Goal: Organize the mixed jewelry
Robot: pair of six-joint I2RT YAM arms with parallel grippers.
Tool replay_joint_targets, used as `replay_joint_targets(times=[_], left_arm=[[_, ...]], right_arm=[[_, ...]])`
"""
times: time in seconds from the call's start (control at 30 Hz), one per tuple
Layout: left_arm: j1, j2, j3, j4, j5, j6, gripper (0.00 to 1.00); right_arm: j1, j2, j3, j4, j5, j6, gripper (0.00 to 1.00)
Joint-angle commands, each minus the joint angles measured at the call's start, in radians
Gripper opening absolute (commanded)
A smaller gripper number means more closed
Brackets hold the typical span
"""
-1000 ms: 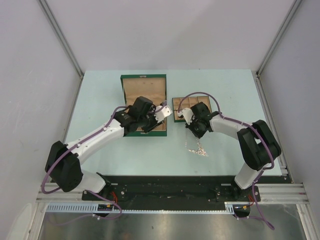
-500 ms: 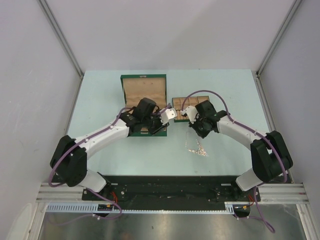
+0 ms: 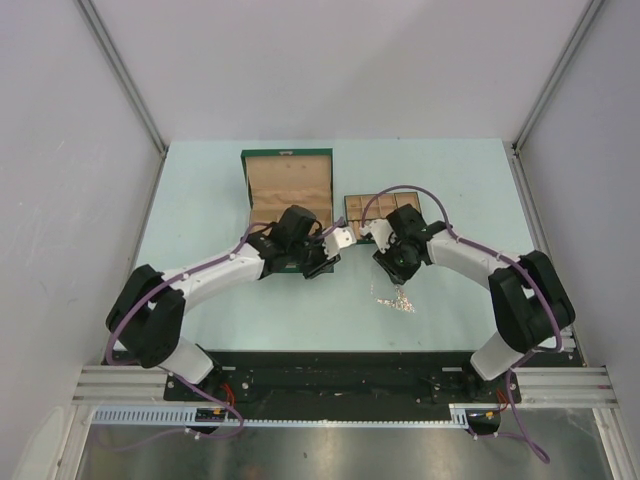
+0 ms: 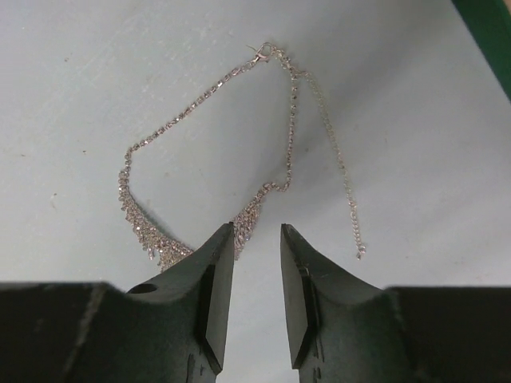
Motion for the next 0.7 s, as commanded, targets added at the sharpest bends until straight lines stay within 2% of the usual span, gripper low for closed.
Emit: replay_joint_targets(times=[0.0,0.17,0.4,0.53,0.67], left_arm=[[-0.002,-0.040,-0.020,0.040,0.022,-0.002,0.40],[-0.004,-0.058,-0.030,0.039,0.011,0.000,0.40],[-0.002,-0.061,-0.033,0.037,0.002,0.001,0.40],[-0.002,-0.060,-0.032,0.037,-0.004,0.004,0.40],[-0.004,-0.060,-0.029,0.034,-0.009,0.003,0.40]], right_arm=[[0.001,0.043,0.023,0.023,-0.015,0.008,0.37],[0.001,0.072,0.023,0.047,-0.002,0.006,0.41],[0.002,0.095,0.023,0.066,0.007,0.005,0.41],[0.006,0.106,0.024,0.074,0.008,0.005,0.40],[0.009,0.112,0.023,0.066,0.011,0.003,0.33]])
